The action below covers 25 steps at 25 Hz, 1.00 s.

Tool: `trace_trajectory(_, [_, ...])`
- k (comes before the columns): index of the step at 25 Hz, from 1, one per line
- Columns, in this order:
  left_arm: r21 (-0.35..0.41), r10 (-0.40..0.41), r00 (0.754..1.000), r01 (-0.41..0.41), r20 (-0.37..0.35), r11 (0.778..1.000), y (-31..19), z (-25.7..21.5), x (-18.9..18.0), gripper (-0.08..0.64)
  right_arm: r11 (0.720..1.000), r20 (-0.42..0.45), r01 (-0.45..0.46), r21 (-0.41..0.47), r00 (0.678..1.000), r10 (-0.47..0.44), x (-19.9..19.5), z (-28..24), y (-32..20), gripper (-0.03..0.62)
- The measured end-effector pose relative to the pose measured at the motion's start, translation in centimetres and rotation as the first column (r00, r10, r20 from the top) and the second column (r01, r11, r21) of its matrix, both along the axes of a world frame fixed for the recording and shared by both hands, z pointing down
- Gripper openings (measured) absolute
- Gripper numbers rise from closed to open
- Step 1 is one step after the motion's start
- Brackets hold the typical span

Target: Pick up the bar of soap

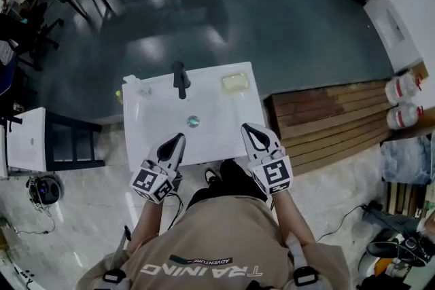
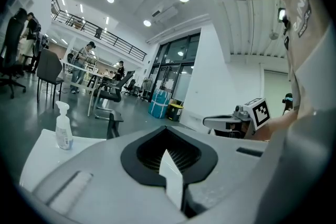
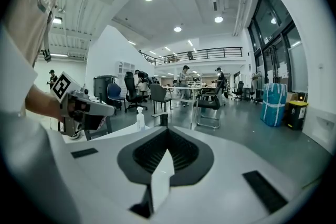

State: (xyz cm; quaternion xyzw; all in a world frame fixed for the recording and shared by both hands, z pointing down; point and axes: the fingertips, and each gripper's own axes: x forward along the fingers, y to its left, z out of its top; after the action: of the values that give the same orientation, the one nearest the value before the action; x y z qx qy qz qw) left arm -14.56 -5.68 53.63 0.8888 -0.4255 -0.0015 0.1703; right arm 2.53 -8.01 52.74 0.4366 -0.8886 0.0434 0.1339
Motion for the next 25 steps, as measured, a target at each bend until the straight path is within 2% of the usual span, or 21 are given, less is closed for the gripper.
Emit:
trace_trajectory(4, [-0.041,-0.013,0.997,0.01,-0.074,0.999,-0.9,-0.2,0.4,-0.003,1.0,0.012,0.019,0.0,1.0,-0.019,0.0,0.6,-0.8,0.005])
trace_trajectory(7, [-0.04,-0.017,0.999,0.015,-0.043,0.999,-2.4,-0.5,1.2,-0.003,1.0,0.015,0.03,-0.002,0.999,-0.03,0.8,1.1,-2.2,0.005])
trace_trajectory(11, [-0.042,-0.02,1.0,0.02,-0.008,0.999,-4.7,-0.7,2.4,-0.003,1.0,0.066,0.026,-0.014,0.997,-0.025,1.9,1.9,-4.8,0.005])
trace_trajectory(18, [-0.017,-0.025,0.996,0.026,0.081,1.0,-8.6,-1.9,5.8,-0.003,0.997,0.052,0.07,-0.029,0.996,-0.069,4.8,4.2,-8.6,0.005])
trace_trajectory(22, [-0.029,-0.044,0.997,0.046,0.056,0.999,-10.4,-2.3,7.5,-0.003,0.995,0.06,0.087,-0.04,0.995,-0.084,6.5,4.6,-10.3,0.005])
trace_trajectory(25, [-0.027,-0.065,0.996,0.066,0.062,0.997,-11.3,-2.5,7.4,-0.003,0.993,0.062,0.111,-0.047,0.992,-0.108,6.2,4.9,-11.2,0.005])
